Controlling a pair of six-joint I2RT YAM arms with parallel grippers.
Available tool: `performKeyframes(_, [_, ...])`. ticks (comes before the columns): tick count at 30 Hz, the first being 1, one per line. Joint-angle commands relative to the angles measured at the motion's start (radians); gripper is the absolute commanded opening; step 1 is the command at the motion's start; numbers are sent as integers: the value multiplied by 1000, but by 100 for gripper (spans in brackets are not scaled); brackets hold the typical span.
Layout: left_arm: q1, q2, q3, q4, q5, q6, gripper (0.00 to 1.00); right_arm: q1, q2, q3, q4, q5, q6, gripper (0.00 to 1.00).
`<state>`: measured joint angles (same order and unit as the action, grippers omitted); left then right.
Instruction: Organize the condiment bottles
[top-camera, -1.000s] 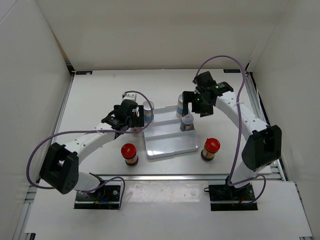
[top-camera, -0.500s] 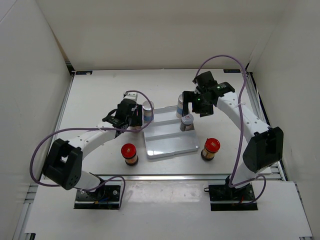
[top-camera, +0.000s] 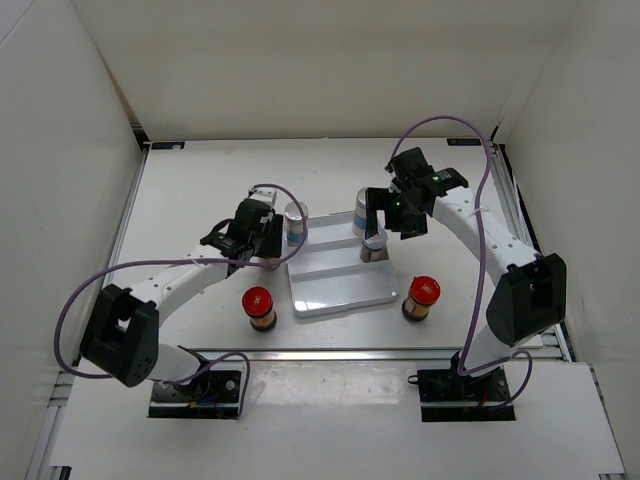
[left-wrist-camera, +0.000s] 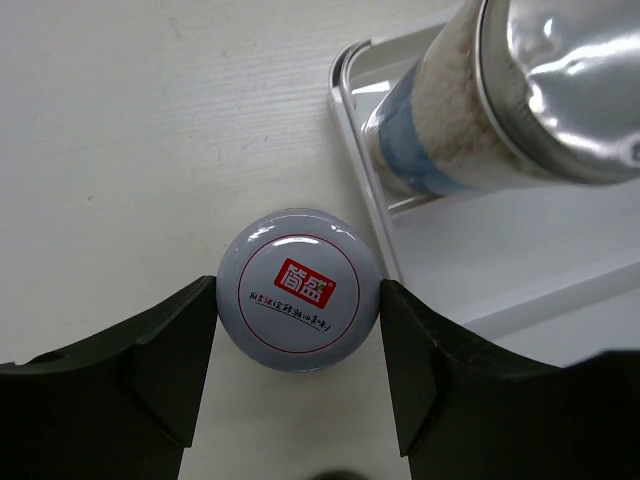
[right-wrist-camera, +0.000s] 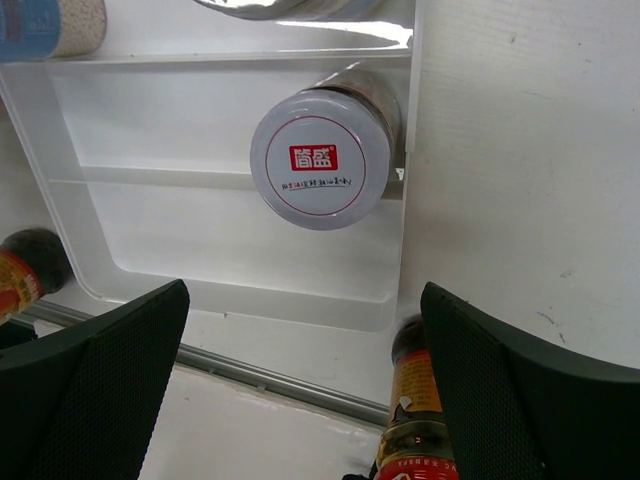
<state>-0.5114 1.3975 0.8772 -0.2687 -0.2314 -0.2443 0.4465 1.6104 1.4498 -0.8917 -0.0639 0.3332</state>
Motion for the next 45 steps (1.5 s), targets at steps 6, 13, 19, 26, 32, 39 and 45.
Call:
performKeyframes(6, [-47,-232,88,-113,-26,5,11,3,-40,-48,25,-4,4,100])
performKeyframes(13, [-99,-236,141,-72,6,-4,11,3,-30,-66,34,-4,23,100])
performKeyframes(19, [-127,-166,141,29,102,-75,11,3,-52,-85,34,38,41,100])
performKeyframes(26, [-136,-75,174,69,158,-110,11,3,-112,-128,4,59,59,100])
performKeyframes(32, [-145,-23,141,98,158,-139,11,-6,-158,-163,-32,87,69,100])
performKeyframes(39, [-163,-14,97,98,144,-121,29,-6,-213,-172,-102,170,46,100])
performKeyframes(45, [-193,-14,88,68,124,-78,49,-6,-236,-123,-183,231,47,100])
